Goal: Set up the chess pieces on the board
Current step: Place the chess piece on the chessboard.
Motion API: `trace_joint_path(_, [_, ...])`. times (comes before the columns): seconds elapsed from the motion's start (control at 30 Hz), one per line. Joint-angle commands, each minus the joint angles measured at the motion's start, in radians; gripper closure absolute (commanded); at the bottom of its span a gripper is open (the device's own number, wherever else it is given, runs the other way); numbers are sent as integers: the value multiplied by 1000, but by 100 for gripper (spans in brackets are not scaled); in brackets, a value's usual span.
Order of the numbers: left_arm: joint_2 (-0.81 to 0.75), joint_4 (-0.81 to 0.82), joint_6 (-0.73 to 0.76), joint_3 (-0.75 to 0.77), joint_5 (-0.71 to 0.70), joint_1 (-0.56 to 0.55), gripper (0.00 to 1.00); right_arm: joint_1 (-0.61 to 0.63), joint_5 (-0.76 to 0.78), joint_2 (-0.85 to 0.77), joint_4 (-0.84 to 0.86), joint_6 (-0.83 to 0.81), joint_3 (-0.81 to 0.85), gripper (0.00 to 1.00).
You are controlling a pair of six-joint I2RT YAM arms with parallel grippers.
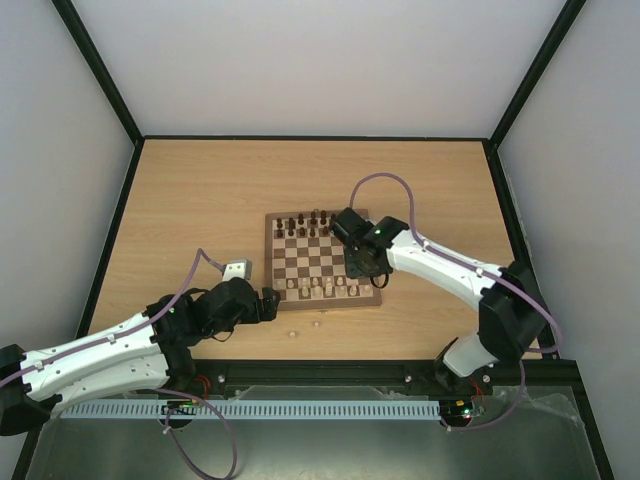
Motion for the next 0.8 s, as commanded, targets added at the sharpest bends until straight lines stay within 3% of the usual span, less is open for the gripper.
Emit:
trace_joint_path(0.0, [-5,-2,9,-4,-18,-6,1,-36,-79,60,23,-81,14,97])
trace_joint_path(0.77, [5,-5,10,-1,-24,-7,1,-81,-127,137,88,-128,-84,96])
